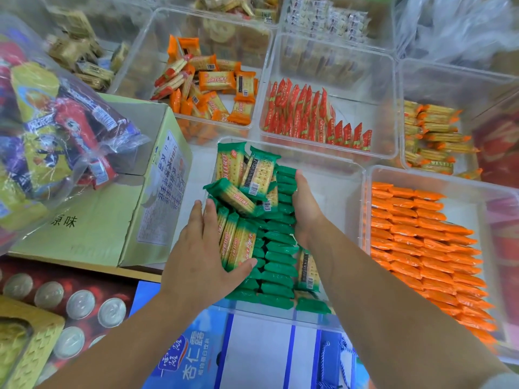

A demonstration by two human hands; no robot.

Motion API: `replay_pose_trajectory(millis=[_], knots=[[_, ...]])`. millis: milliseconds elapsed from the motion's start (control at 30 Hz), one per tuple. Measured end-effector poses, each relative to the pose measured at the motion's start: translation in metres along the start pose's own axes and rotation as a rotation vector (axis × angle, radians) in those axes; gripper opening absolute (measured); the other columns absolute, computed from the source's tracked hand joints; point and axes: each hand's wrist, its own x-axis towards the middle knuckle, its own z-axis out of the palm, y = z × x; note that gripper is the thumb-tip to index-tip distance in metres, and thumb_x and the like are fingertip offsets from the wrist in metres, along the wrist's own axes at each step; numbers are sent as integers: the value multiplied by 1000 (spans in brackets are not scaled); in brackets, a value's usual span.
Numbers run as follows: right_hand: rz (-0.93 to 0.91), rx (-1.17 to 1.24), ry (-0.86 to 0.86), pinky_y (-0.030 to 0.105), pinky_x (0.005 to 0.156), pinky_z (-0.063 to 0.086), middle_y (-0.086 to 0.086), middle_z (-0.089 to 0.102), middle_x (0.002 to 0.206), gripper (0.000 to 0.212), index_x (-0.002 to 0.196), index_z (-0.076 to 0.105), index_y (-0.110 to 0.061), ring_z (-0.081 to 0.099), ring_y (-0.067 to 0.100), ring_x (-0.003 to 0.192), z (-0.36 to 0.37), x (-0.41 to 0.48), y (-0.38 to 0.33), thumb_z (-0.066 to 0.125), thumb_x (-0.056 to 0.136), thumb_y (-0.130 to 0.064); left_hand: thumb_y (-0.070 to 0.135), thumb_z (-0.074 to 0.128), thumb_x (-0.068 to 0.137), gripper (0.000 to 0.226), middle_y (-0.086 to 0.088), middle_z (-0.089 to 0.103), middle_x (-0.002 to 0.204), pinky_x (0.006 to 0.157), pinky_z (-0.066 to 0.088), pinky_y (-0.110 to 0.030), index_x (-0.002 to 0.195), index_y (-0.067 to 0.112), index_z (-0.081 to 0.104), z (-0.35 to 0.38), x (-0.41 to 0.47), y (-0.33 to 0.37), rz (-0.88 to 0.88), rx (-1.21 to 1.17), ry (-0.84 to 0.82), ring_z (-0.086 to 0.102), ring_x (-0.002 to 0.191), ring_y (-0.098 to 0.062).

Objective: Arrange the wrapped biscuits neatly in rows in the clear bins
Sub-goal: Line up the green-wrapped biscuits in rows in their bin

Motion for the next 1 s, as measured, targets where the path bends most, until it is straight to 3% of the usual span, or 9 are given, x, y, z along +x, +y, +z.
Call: replay_pose_trajectory(millis=[67,167,267,333,400,533,667,833,1000], knots=[[-44,15,-50,41,95,51,9,71,123,83,132,65,-23,70,25,108,-9,1,0,25,89,-82,95,21,70,127,-16,1,169,116,33,-41,158,13,-20,-1,1,2,-17,47,8,19,153,-31],[-87,-138,155,37,106,39,1,59,139,77,147,48,-16,62,20,115,-19,0,3,24,98,-71,92,24,74,125,-20,7,168,112,40,-42,159,8,-13,-3,1,3,-48,95,28,27,150,-33],[-200,-524,449,39,109,37,5,49,150,54,148,46,-14,49,27,131,-29,-13,14,34,105,-44,92,28,76,124,-21,13,166,108,45,-44,159,7,-6,-4,2,5,-53,109,46,33,147,-34],[-228,-813,474,32,103,40,11,48,151,47,149,45,-11,49,31,132,-38,-26,26,41,103,-19,92,30,76,124,-22,18,164,103,49,-45,160,6,0,-5,2,6,-55,116,62,39,143,-35],[-139,-1074,422,27,95,41,14,48,150,52,151,40,-10,50,32,132,-43,-37,39,44,99,-6,92,29,76,123,-22,21,162,100,51,-45,160,5,3,-6,2,7,-54,128,76,43,139,-36],[-41,-1598,284,36,95,48,16,55,128,38,129,47,-4,54,31,116,-37,-52,57,59,94,-11,92,28,78,122,-24,24,160,97,52,-45,159,4,6,-7,1,8,-41,126,100,46,135,-37],[-82,-1599,273,34,85,48,13,57,120,37,124,47,-7,57,28,105,-36,-61,68,63,92,-15,89,33,79,120,-23,22,160,95,52,-45,159,5,3,-8,0,8,-37,119,95,46,135,-37],[-226,-1624,380,40,90,50,10,45,120,29,115,60,-11,47,27,106,-35,-84,71,66,86,-13,87,32,80,117,-22,21,161,93,53,-45,160,7,2,-7,1,8,-53,106,87,45,135,-36],[-106,-1690,193,37,83,51,12,50,115,24,116,61,-8,56,28,96,-33,-109,80,51,96,-18,87,32,78,119,-21,12,166,107,44,-49,160,7,-3,-5,2,8,-60,53,100,33,145,-37]])
